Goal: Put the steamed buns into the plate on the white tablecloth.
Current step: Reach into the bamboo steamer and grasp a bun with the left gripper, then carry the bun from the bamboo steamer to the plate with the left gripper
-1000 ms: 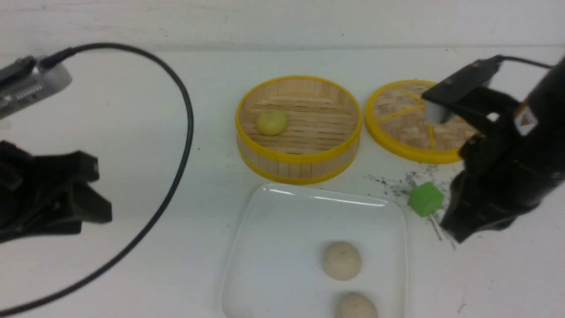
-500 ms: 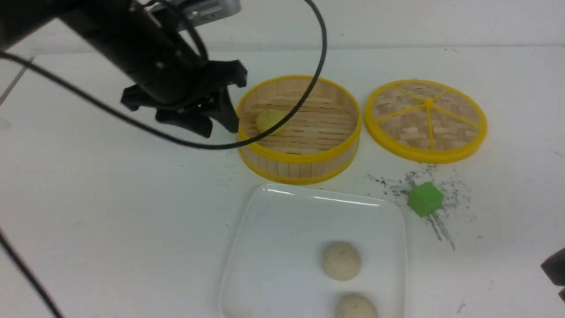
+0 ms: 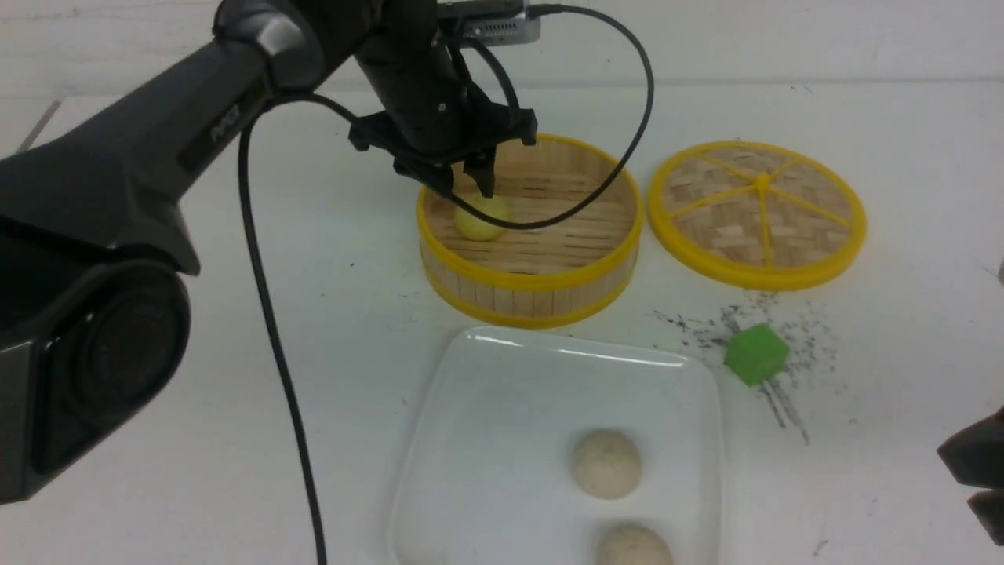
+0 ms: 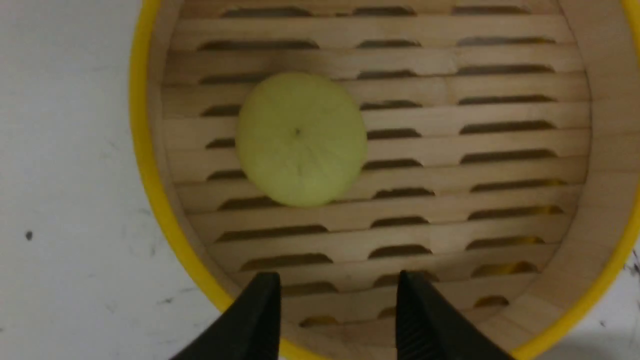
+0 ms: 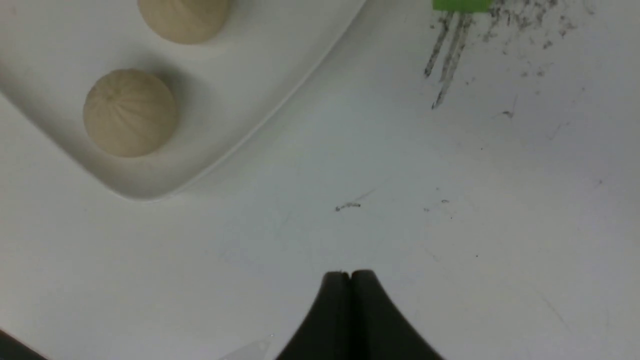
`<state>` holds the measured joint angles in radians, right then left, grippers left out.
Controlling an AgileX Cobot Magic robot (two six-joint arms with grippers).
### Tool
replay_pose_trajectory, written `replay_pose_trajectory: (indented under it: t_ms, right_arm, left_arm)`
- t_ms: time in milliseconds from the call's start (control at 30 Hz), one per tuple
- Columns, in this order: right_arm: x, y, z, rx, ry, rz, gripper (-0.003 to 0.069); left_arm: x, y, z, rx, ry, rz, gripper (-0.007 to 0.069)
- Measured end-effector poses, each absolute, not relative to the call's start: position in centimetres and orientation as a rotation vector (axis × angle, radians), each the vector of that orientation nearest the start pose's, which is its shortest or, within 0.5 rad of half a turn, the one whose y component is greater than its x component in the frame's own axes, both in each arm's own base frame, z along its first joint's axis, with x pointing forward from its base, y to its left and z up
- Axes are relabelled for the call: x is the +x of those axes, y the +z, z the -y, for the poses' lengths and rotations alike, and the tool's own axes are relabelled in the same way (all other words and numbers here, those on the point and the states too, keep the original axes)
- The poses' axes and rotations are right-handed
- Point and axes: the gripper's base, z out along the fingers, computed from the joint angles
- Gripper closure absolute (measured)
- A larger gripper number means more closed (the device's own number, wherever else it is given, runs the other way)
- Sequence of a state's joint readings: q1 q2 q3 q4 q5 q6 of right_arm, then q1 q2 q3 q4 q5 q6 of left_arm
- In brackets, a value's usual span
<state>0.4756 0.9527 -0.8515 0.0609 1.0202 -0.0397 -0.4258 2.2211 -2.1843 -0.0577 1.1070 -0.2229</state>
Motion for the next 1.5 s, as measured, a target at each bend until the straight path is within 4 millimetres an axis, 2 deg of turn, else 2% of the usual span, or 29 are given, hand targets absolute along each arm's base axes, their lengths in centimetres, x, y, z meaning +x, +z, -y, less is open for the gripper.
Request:
replay_pose_trajectory:
  t_ms: [633,733,800,867,900,967,1067,1100,1133,1200,1267,1300,1367,1400,1467,1500]
  right_arm:
    - [14.8,31.4,-8.2,-0.633,0.242,-2.507,0.0657]
    - [14.8,31.0,-8.1,-0.635,0.239,-2.521,0.0656]
    - [14.8,30.7,-8.1,-0.637,0.237,-2.532,0.0654]
    - [14.8,30.6,-8.2,-0.638,0.237,-2.534,0.0654]
    - [14.9,30.6,-8.2,-0.637,0.241,-2.537,0.0652]
    - [14.9,30.5,-8.2,-0.635,0.243,-2.537,0.065]
    - [14.9,30.5,-8.2,-0.635,0.243,-2.536,0.065]
    - [14.9,30.5,-8.2,-0.635,0.244,-2.535,0.0648]
    - [14.9,30.5,-8.2,-0.635,0.244,-2.535,0.0648]
    - [14.9,30.5,-8.2,-0.634,0.244,-2.533,0.0647]
    - [14.9,30.5,-8.2,-0.634,0.244,-2.533,0.0647]
    - [14.9,30.5,-8.2,-0.634,0.244,-2.533,0.0647]
    - [14.9,30.5,-8.2,-0.634,0.244,-2.533,0.0647]
    - [14.9,30.5,-8.2,-0.634,0.244,-2.533,0.0647]
    - [14.9,30.5,-8.3,-0.634,0.246,-2.533,0.0645]
    - [14.9,30.5,-8.3,-0.634,0.246,-2.533,0.0644]
  left_arm:
    - [48.2,21.1,22.4,0.212,-0.339,-2.586,0.0295]
    - [48.3,20.7,22.6,0.203,-0.359,-2.594,0.0352]
    - [48.2,20.7,22.6,0.198,-0.371,-2.601,0.0461]
    - [48.2,20.8,22.7,0.196,-0.377,-2.603,0.0526]
    - [48.1,20.9,22.7,0.194,-0.384,-2.611,0.0582]
    - [47.8,21.3,22.6,0.195,-0.386,-2.628,0.0603]
    - [47.3,22.6,22.4,0.204,-0.383,-2.645,0.0606]
    - [46.6,24.4,22.1,0.212,-0.384,-2.649,0.0606]
    - [46.3,25.3,22.0,0.216,-0.385,-2.657,0.0606]
    - [44.9,29.5,21.5,0.226,-0.402,-2.619,0.0606]
    - [44.1,31.5,21.1,0.233,-0.406,-2.608,0.0606]
    - [42.9,34.2,20.6,0.251,-0.412,-2.581,0.0606]
    - [41.0,37.8,19.8,0.292,-0.425,-2.52,0.0606]
    - [40.6,38.4,19.6,0.296,-0.428,-2.507,0.0606]
    - [38.6,41.2,18.8,0.325,-0.446,-2.452,0.0606]
    - [38.0,41.7,18.6,0.331,-0.459,-2.447,0.0606]
